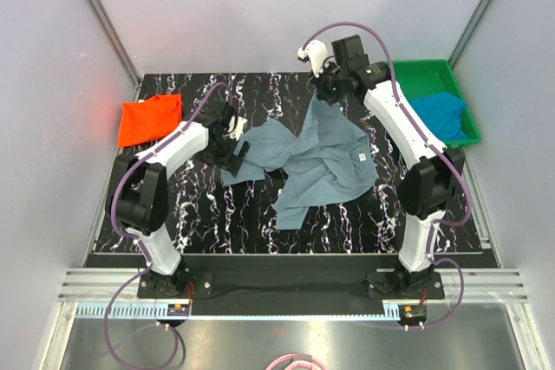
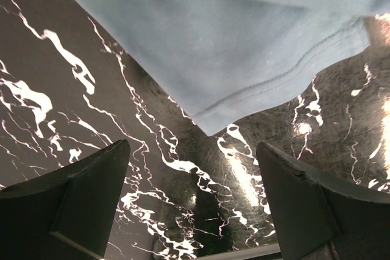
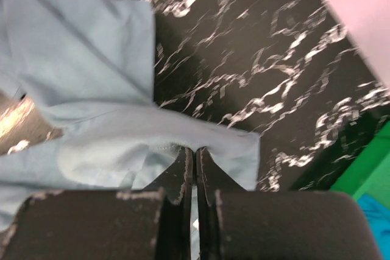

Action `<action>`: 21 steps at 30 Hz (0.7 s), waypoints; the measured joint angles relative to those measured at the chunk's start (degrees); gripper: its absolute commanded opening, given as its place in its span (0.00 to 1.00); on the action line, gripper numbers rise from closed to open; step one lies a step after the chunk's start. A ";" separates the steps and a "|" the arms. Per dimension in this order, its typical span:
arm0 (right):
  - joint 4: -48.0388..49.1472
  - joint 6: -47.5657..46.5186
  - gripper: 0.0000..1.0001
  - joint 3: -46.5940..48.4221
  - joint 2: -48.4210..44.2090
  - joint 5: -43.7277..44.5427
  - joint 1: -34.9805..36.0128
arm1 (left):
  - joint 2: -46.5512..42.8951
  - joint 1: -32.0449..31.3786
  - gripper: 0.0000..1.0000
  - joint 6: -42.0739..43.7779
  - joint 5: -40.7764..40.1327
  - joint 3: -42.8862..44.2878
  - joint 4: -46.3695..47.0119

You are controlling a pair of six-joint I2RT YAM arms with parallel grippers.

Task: Fold and stack the t-shirts
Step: Flatten the tshirt out

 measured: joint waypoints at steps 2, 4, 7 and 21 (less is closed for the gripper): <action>0.15 0.20 0.00 3.08 1.40 0.33 -0.59 | 0.07 -0.13 0.92 0.00 0.00 0.98 -0.04; 0.48 0.26 0.00 5.92 2.47 1.01 -1.38 | 0.07 -0.39 0.92 0.02 -0.02 2.10 0.07; 1.01 0.26 0.00 10.25 3.91 2.47 -2.71 | 0.07 -1.07 0.92 0.24 -0.11 2.62 0.28; 6.78 0.87 0.00 24.81 11.26 10.40 -8.07 | 0.61 -4.35 0.93 1.46 -2.43 4.26 0.28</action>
